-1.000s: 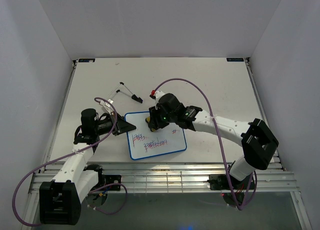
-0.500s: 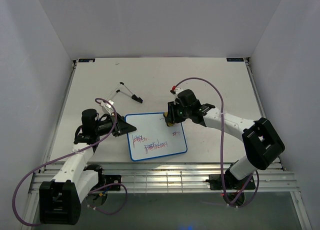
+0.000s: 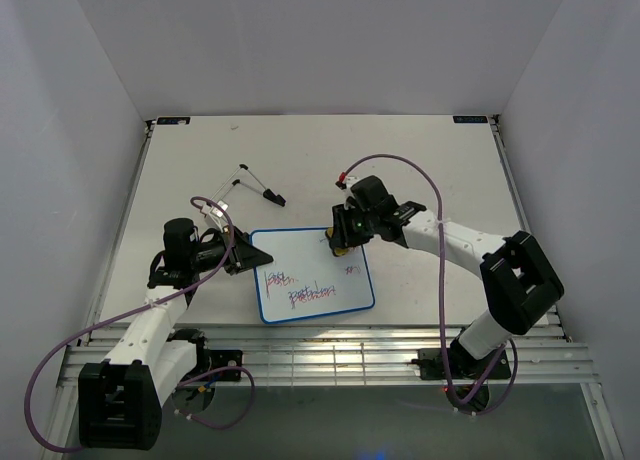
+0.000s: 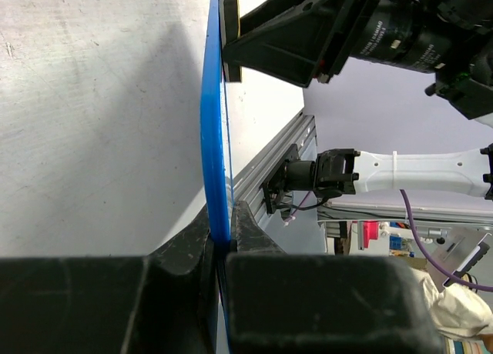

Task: Erase the whiteboard

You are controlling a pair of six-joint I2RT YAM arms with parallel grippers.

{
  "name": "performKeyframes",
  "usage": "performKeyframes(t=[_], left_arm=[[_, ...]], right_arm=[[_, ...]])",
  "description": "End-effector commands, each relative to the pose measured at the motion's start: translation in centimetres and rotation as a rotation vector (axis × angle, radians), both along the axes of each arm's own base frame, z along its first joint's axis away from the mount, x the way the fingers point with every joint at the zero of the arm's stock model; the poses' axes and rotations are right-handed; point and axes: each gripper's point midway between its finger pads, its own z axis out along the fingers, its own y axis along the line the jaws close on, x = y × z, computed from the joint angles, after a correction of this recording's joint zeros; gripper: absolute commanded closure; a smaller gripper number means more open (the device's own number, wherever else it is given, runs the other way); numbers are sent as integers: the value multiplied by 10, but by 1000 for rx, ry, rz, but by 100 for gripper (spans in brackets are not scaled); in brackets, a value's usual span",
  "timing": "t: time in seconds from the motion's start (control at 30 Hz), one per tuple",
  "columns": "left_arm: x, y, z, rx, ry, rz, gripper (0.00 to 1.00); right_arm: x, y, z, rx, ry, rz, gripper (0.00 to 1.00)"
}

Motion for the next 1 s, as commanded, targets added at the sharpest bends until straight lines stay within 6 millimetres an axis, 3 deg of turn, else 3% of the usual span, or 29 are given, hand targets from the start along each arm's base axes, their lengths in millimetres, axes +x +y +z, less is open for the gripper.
performKeyframes(t=[0.0,0.03,0.17,0.27,0.43,0.47,0.73,0.87,0.97], left_arm=[[-16,-13,47,-62,-236,-187,100],[-16,-13,47,-63,-234,-188,100],[-17,-13,49,-62,-246,-187,100],[-17,-13,50,-60,-251,-186,100],[-17,-13,52,-58,-270,-185,100],[-18,-13,53,-57,-275,-183,100],[-19,-13,54,-58,-283,-183,100],[-19,-13,55,-59,-283,-184,100],[-19,-13,54,-59,-280,-184,100]], right_arm=[[-33,35,5,0,58,147,88],[-32,43,15,10,44,163,89],[-47,62,23,-7,53,219,89],[-47,65,22,-8,59,230,89],[-39,41,10,-17,98,199,89],[-28,28,4,-42,90,151,89],[-20,-50,-42,-97,160,6,91],[-11,-63,-46,-62,136,-39,92],[-9,-53,-32,10,104,-32,92]])
